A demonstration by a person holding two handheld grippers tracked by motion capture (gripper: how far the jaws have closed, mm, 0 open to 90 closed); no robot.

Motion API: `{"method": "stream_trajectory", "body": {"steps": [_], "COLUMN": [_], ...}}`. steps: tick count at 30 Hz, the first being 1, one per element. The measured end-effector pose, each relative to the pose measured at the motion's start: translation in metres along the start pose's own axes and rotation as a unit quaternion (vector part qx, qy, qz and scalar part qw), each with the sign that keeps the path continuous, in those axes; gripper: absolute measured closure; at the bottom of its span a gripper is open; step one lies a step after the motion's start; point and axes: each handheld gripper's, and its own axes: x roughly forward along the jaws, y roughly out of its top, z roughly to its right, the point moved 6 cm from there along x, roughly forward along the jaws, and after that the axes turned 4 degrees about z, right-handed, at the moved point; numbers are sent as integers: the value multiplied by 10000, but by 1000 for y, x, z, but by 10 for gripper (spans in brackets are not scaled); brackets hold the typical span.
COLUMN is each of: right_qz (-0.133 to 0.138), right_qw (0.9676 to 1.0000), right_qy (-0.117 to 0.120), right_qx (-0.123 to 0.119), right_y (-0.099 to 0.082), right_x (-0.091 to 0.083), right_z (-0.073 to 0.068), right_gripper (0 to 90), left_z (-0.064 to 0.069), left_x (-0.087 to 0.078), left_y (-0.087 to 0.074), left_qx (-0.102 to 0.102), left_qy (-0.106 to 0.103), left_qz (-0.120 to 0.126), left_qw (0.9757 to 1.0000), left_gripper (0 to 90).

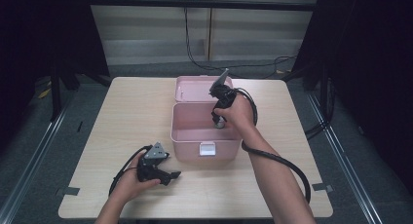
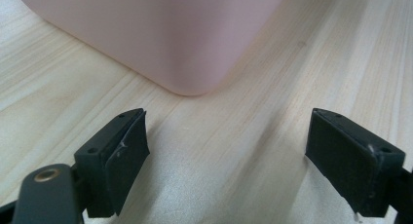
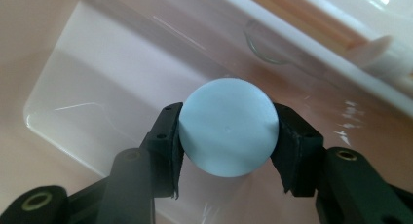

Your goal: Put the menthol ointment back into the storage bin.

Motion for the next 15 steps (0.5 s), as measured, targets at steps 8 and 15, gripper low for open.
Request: {"method": "stream_trajectory", "body": {"steps": [8, 15], "right_qz": [-41, -122], "right_qw": [9999, 9997], "right_qy": [-37, -78], "right_qx": [107, 171], "right_y": [-1, -3], "right_x": [7, 14], "right_z": [-2, 0], "right_gripper": [502, 502], "left_z": [0, 0], "left_x": [0, 0], "left_y": [0, 0], "left_qx": [12, 0], "left_qy": [9, -1], "left_qz": [-2, 3], "left_qw": [10000, 10000], "left_gripper": [150, 150]}}
